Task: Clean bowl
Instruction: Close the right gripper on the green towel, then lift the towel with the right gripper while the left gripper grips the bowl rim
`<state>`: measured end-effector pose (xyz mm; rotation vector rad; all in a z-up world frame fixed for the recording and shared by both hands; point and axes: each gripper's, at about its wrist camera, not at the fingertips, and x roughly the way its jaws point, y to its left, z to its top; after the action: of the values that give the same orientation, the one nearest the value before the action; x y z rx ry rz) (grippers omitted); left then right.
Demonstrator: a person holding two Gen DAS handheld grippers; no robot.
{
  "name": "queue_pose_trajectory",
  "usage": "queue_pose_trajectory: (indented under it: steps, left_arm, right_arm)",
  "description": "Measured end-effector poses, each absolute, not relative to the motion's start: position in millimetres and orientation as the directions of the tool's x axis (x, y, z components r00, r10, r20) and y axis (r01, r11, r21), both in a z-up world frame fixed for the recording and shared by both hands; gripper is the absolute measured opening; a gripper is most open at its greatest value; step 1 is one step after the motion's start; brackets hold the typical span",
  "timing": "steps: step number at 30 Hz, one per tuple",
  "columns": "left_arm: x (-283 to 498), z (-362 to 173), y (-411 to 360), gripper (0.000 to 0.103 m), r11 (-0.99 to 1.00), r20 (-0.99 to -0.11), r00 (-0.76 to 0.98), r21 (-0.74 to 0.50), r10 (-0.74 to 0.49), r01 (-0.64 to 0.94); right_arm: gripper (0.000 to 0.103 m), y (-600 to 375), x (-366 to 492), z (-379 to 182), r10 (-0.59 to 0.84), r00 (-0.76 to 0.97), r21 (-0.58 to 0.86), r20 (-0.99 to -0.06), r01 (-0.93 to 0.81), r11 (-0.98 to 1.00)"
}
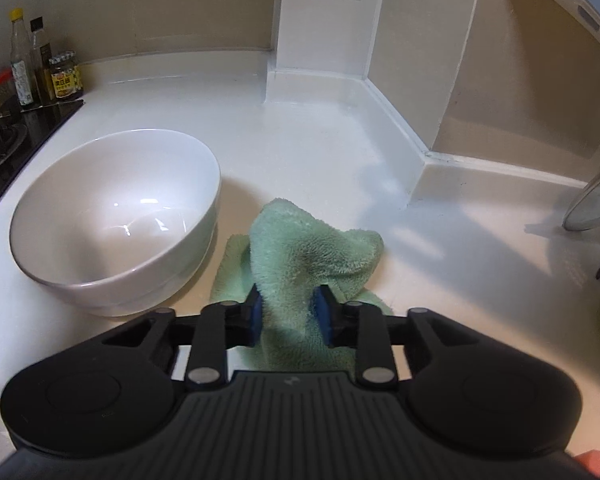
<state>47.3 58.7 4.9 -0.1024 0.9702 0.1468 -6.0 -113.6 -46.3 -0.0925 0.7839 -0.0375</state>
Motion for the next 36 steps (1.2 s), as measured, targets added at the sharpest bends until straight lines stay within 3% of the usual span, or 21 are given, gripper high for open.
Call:
queue_pose_trajectory:
  steps: [5,12,20,28,30,34,36]
  left_arm:
    - [49,6,60,0.015,0.984,-0.823,0.564,-0.034,0.073,-0.176]
    - [53,6,66,0.015,0.976,-0.809,0.587,-0.144,-0.022,-0.162]
    - [61,-4,64,0.015,0.969,-0.819,0.572,-0.180,-0.051,-0.171]
    - [78,-22,62,0.015,0.957,-0.858,0.499,-0.235,-0.122,-0.171]
    - [85,-31,64,0.010,0.947,-0.876,0.460,-0.255,-0.142,-0.193]
    - [87,-36,65,0.005,0.942,-0.873,0.473,-0.248,-0.116,-0.226]
    - [89,-34,60,0.005,0.961,-0.876,0.480,-0.177,-0.054,-0.214]
  right_arm:
    - [0.011,-121,-7,-43,-0.030,0.713,-0.057,-0.700,-0.014,0.998]
    - [0.011,-131,-13,-35,0.013,0.730,-0.019,-0.683,-0.035,0.999]
    - [0.011,-139,-8,-41,0.061,0.717,0.014,-0.695,-0.071,0.997]
    - [0.011,-140,-3,-44,0.061,0.708,0.015,-0.703,-0.071,0.997]
    - [0.011,-140,-2,-44,0.061,0.706,0.012,-0.706,-0.073,0.997]
    - [0.011,-140,1,-44,0.062,0.703,0.010,-0.709,-0.077,0.997]
    - [0.011,-140,2,-44,0.065,0.702,0.009,-0.710,-0.083,0.997]
